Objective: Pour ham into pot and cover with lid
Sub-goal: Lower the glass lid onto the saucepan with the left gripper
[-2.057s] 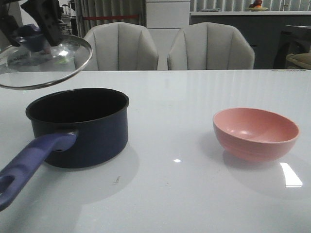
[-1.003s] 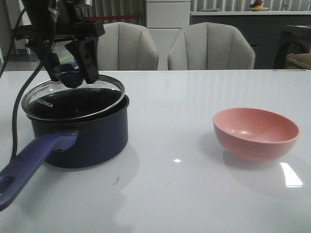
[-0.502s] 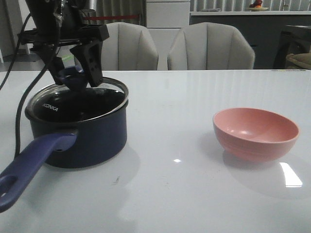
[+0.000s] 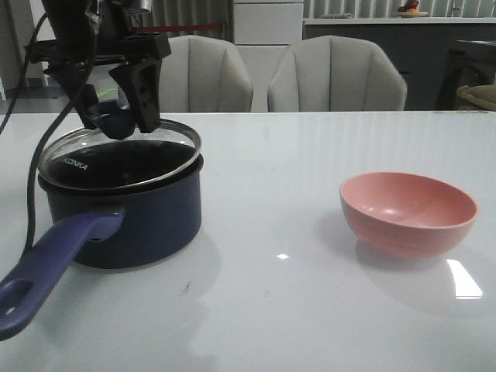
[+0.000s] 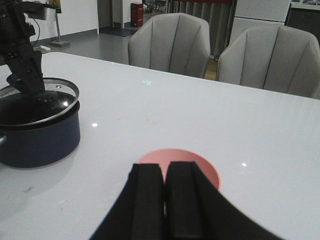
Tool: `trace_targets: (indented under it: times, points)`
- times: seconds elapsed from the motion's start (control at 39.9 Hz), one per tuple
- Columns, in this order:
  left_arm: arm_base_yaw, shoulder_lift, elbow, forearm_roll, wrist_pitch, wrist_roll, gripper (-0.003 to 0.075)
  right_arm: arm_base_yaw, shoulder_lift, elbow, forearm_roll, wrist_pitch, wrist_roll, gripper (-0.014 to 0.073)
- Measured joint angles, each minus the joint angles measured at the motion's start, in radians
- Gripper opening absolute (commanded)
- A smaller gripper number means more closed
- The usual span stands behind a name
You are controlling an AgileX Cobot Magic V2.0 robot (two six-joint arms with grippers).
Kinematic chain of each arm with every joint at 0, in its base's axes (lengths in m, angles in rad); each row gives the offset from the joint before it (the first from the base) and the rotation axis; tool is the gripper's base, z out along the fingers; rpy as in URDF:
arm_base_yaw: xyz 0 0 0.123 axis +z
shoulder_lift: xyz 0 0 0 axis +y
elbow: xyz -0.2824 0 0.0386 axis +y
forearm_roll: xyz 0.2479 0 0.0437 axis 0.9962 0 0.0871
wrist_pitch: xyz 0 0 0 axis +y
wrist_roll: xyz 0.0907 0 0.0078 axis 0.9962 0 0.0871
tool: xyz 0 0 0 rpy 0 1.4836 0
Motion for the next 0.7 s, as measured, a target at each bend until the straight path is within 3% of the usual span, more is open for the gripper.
trace_targets:
  times: [0.35, 0.7]
  points:
    - [0.000, 0.002, 0.000, -0.001, 0.000, 0.000, 0.0439, 0.000, 0.000, 0.000, 0.000, 0.002, 0.000, 0.0160]
    - [0.000, 0.029, -0.002, -0.023, 0.000, 0.000, 0.0579, 0.000, 0.000, 0.000, 0.000, 0.002, 0.000, 0.0160]
